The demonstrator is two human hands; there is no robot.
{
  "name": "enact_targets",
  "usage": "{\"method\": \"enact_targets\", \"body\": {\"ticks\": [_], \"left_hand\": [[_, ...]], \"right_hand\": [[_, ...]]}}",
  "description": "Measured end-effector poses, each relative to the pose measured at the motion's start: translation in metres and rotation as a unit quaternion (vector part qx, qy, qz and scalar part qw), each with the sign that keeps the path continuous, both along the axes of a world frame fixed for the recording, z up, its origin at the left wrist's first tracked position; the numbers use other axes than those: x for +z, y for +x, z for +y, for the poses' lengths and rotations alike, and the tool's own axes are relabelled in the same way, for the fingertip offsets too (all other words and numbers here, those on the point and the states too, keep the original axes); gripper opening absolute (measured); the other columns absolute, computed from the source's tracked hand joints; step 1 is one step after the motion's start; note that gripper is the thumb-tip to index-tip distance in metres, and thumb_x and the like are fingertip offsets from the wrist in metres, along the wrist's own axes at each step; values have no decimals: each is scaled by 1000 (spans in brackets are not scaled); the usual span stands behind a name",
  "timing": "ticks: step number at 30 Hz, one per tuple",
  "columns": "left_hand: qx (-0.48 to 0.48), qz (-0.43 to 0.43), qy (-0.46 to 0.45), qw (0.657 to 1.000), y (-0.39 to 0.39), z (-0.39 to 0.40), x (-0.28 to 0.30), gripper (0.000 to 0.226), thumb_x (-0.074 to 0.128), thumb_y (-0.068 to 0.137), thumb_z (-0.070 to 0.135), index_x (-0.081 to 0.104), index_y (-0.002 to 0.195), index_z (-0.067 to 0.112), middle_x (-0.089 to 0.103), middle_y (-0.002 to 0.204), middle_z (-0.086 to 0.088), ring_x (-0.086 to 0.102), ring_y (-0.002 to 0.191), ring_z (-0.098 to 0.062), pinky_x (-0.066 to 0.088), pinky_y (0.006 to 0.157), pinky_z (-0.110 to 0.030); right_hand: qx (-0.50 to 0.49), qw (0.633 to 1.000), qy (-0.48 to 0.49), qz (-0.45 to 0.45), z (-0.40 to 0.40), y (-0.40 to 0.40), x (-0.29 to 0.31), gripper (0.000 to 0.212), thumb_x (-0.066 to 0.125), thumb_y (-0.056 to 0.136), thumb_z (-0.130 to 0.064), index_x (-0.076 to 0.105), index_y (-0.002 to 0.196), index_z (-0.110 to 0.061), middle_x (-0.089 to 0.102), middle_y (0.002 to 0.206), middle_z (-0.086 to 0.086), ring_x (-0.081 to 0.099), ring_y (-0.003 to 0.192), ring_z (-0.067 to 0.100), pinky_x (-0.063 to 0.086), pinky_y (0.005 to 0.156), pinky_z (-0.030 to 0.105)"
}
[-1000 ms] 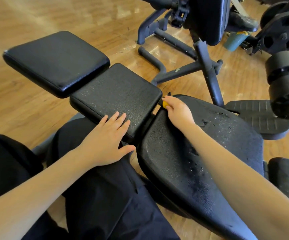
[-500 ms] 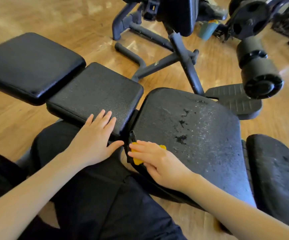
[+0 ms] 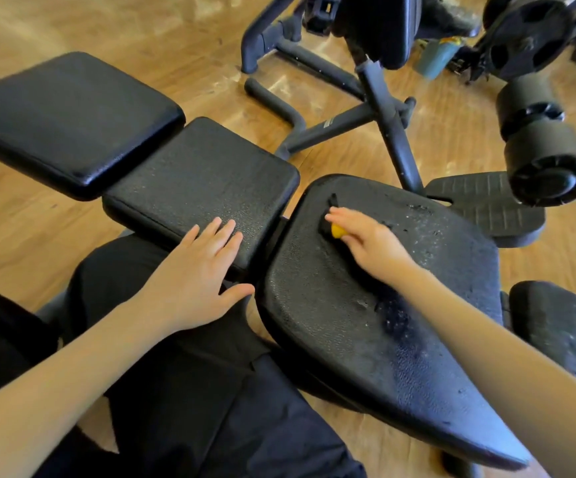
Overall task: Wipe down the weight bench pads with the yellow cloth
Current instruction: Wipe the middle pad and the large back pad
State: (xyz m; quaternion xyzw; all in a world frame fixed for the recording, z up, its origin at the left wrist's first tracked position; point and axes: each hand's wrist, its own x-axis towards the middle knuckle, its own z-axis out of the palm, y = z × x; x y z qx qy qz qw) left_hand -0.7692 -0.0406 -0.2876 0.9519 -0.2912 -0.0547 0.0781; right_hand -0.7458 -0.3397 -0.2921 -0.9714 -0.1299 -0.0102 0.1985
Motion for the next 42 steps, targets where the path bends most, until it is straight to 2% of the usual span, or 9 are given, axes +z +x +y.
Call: {"method": "enact_targets", "body": {"ticks": [3, 5, 13, 19, 26, 30, 34, 37, 42], "left_hand": [[-8, -12, 20, 1000, 2, 2, -4, 85, 25, 82, 62, 46, 134, -1, 44, 142, -18, 40, 133, -35, 32, 105, -47], [-1, -4, 25, 1000, 3, 1, -5, 81, 27, 83, 60, 50, 131, -2, 48, 138, -19, 44, 129, -36, 36, 102, -49], [15, -8, -7, 1000, 0, -3, -6, 96, 8, 74, 68, 27, 145, 6, 21, 155, -10, 15, 144, -26, 11, 115, -38], [9, -18, -12, 1000, 0, -2, -7, 92, 16, 78, 66, 36, 141, 3, 31, 150, -14, 24, 141, -30, 19, 112, -43], [22, 2, -27, 999, -2, -4, -1, 98, 9, 73, 71, 23, 147, 9, 15, 157, -7, 8, 145, -23, 7, 116, -36], [22, 3, -18, 1000, -4, -6, 1, 82, 37, 88, 62, 16, 149, 10, 9, 158, -5, 3, 146, -22, 4, 117, -35], [23, 4, 2, 1000, -5, -6, 2, 83, 35, 88, 62, 11, 149, 12, 4, 158, -4, 0, 146, -21, 4, 117, -36], [30, 14, 23, 999, -8, -9, 4, 86, 33, 87, 65, 9, 149, 10, 3, 158, -5, -1, 146, -23, 5, 117, -38], [40, 35, 79, 995, -14, -19, 11, 98, 31, 82, 73, 3, 149, 6, -2, 158, -12, -3, 145, -28, 6, 117, -44]], "right_hand": [[-60, 998, -19, 9, -28, 27, 10, 41, 47, 91, -5, 50, 130, -18, 46, 141, 0, 37, 133, 16, 21, 112, 24], [-100, 995, -17, 13, -43, 40, 15, 42, 46, 92, -5, 49, 131, -18, 44, 142, 0, 35, 134, 17, 20, 111, 25], [-231, 973, -8, 4, -50, 60, 14, 42, 43, 95, -16, 41, 137, -16, 39, 146, 5, 33, 135, 24, 25, 113, 37], [-125, 992, -20, 20, -6, 5, 11, 43, 42, 96, -14, 39, 138, -18, 34, 148, -1, 26, 139, 14, 14, 113, 26], [15, 999, 6, 34, 52, -74, 11, 43, 47, 93, -14, 43, 136, -21, 37, 146, -8, 24, 136, 3, 8, 109, 11], [62, 998, 14, 20, 67, -86, 9, 45, 45, 90, -19, 44, 135, -19, 38, 143, -8, 17, 127, -8, 0, 104, -2], [70, 995, 48, 49, 59, -73, 7, 42, 48, 91, -9, 48, 132, -21, 39, 137, -15, 24, 130, -4, 10, 109, 5], [69, 994, 57, 58, 53, -49, 8, 41, 49, 90, -2, 53, 128, -16, 47, 137, -6, 32, 131, 4, 13, 107, 4], [8, 997, 55, 51, 64, -19, 6, 40, 44, 93, -6, 50, 130, -21, 45, 141, -6, 31, 136, 9, 16, 109, 16]]}}
